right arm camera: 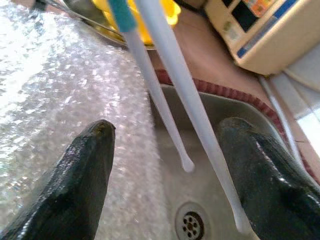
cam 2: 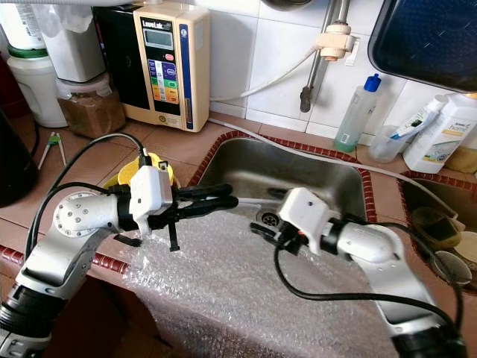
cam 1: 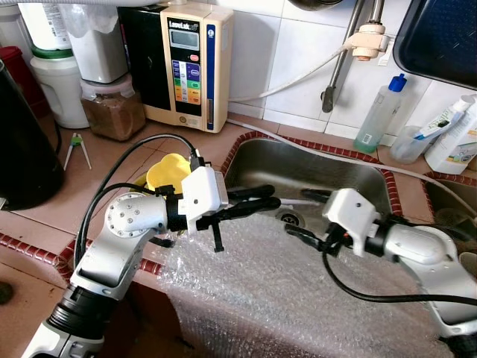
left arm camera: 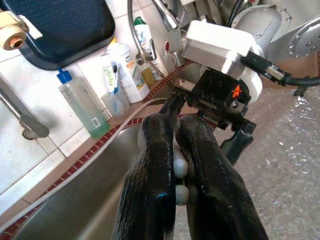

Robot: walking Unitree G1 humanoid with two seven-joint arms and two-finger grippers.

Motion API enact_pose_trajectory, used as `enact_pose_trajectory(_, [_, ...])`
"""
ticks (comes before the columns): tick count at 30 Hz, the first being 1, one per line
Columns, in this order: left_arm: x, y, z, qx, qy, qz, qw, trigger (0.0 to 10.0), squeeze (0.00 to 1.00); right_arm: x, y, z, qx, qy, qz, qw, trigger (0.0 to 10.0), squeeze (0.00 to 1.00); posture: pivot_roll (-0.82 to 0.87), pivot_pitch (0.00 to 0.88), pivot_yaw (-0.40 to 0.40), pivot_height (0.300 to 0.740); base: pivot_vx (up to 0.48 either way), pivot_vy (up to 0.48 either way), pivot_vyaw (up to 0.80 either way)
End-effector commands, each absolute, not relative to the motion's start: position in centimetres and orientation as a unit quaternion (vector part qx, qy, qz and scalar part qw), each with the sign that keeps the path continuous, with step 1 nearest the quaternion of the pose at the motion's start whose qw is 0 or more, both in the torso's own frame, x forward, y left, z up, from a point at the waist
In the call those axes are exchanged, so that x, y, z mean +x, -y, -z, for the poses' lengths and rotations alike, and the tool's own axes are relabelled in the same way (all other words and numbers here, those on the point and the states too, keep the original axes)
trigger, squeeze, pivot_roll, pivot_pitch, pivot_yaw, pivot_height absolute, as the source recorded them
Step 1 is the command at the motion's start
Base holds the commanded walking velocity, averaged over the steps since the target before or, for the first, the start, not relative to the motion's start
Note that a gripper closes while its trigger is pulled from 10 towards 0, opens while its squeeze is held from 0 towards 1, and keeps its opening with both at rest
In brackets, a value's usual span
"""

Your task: Kitchen organization

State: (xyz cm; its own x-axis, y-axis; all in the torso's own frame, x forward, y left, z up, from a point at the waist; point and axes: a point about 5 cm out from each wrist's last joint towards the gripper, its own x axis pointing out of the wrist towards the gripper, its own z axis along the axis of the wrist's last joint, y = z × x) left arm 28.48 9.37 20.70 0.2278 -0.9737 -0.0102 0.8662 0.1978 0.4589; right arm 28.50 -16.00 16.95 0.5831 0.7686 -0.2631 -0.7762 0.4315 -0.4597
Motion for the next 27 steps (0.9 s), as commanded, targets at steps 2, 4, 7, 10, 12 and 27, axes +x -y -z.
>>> enact_pose_trajectory(2, [28.1, -9.0, -20.9, 0.187, 0.149, 0.614, 0.753, 0.0, 0.00, 28.6, 15.4, -17.2, -0.279, -0.002, -0.476, 0.834, 0.0, 0.00, 0.08, 0.000, -0.043, 0.740, 0.000, 0.000, 0.00])
enact_pose_trajectory(4, [28.1, -8.9, -20.9, 0.183, 0.148, 0.612, 0.755, 0.0, 0.00, 28.4, 15.0, -17.3, -0.276, -0.002, -0.490, 0.827, 0.0, 0.00, 0.08, 0.000, -0.044, 0.740, 0.000, 0.000, 0.00])
enact_pose_trajectory(7, [28.1, -8.9, -20.9, 0.180, 0.148, 0.612, 0.756, 0.0, 0.00, 28.1, 15.0, -17.4, -0.267, -0.004, -0.496, 0.826, 0.0, 0.00, 0.07, 0.000, -0.041, 0.740, 0.000, 0.000, 0.00])
enact_pose_trajectory(10, [28.1, -8.7, -20.9, 0.177, 0.149, 0.613, 0.755, 0.0, 0.00, 27.9, 15.2, -17.2, -0.261, -0.007, -0.492, 0.831, 0.0, 0.00, 0.07, 0.000, -0.042, 0.740, 0.000, 0.000, 0.00])
enact_pose_trajectory(12, [28.0, -8.7, -20.9, 0.175, 0.148, 0.616, 0.754, 0.0, 0.00, 27.7, 15.3, -17.0, -0.259, -0.008, -0.490, 0.833, 0.0, 0.00, 0.07, 0.000, -0.041, 0.740, 0.000, 0.000, 0.00])
enact_pose_trajectory(27, [28.2, -8.6, -21.1, 0.156, 0.151, 0.611, 0.761, 0.0, 0.00, 27.1, 15.8, -17.0, -0.241, -0.004, -0.453, 0.858, 0.0, 0.00, 0.04, 0.000, -0.027, 0.740, 0.000, 0.000, 0.00])
